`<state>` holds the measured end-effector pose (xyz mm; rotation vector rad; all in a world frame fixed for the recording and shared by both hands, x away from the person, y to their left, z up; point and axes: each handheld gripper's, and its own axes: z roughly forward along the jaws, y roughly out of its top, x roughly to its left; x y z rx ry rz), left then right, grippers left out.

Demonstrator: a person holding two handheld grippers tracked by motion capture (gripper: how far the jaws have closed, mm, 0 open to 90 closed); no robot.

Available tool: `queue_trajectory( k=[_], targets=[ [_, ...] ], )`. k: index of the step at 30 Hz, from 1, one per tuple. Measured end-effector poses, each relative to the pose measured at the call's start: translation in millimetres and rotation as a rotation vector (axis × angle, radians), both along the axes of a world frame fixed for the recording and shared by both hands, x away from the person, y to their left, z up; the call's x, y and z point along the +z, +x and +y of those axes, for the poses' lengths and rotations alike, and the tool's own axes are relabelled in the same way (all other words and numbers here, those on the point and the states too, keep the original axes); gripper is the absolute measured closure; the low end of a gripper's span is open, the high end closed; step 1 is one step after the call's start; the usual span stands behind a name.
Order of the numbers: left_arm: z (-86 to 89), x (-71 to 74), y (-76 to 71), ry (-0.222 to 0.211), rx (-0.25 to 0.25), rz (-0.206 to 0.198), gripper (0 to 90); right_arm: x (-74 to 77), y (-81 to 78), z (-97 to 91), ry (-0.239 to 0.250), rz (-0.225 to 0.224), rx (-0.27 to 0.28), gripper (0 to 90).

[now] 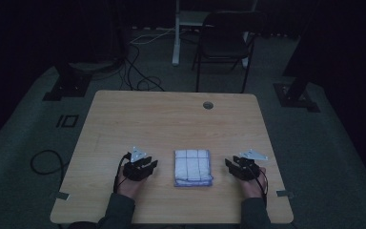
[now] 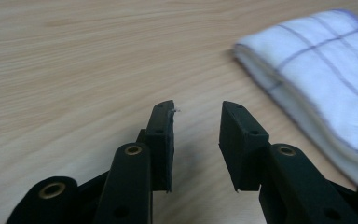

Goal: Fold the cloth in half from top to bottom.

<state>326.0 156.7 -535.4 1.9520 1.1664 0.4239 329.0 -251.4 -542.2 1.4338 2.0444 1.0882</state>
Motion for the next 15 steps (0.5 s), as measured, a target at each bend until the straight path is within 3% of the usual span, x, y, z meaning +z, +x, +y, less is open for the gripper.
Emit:
queue_trajectory(
  k=[8, 15],
  targets=[
    [17.9, 0.5, 11.1, 0.037, 0.072, 0.012, 62.6, -2.0, 2.6, -3.0, 0.002, 0.017, -0.010, 57.1],
    [29.3, -1.6, 18.9, 0.026, 0.105, 0.020, 62.0, -2.8, 3.9, -5.4, 0.008, 0.021, -0.020, 56.9]
  ],
)
